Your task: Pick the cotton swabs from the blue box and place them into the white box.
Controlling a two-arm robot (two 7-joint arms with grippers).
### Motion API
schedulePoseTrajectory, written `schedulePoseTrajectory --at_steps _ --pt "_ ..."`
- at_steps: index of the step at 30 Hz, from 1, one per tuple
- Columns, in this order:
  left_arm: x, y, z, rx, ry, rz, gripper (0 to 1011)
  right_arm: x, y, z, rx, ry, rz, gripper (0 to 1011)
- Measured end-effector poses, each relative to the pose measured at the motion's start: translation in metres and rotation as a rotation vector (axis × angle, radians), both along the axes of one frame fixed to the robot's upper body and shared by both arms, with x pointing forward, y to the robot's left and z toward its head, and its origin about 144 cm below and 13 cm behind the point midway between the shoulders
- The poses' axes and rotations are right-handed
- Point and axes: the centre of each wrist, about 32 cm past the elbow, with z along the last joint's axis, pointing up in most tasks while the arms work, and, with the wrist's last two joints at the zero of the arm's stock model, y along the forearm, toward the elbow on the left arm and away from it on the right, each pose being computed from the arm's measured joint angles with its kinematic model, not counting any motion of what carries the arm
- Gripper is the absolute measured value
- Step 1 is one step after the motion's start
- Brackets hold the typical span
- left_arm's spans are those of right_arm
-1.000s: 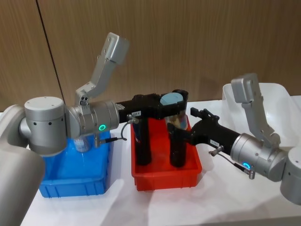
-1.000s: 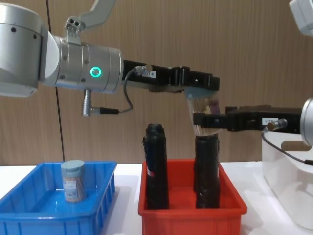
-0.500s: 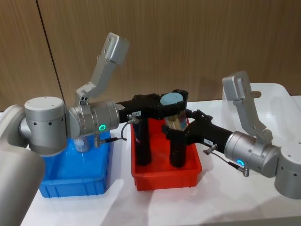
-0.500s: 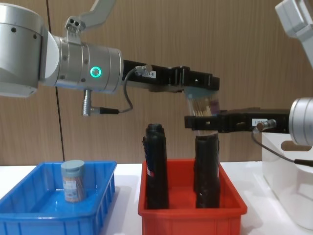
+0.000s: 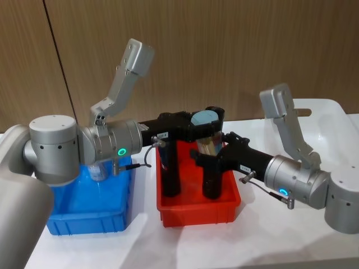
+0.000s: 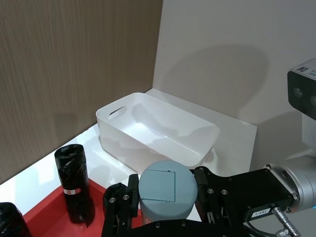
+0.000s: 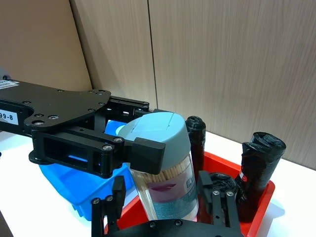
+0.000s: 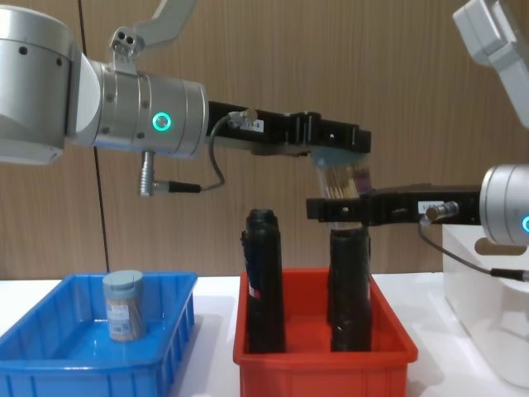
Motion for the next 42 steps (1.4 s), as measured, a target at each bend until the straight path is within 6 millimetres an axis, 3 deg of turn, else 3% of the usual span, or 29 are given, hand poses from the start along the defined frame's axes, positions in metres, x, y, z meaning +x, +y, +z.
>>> schedulePoseTrajectory --at_steps 12,39,42 --pt "0.0 0.0 0.0 0.0 0.0 0.0 682 0.0003 0.0009 0.0006 0.004 0.003 0.002 647" --pt "0.0 0.0 0.0 -0.001 -0.001 0.0 684 -0.001 0.0016 0.0016 0.013 -0.009 -0.005 642" --pt "0.0 0.0 -0.0008 0.003 0.004 0.0 747 -0.0009 0.0018 0.0026 0.016 -0.014 -0.006 642"
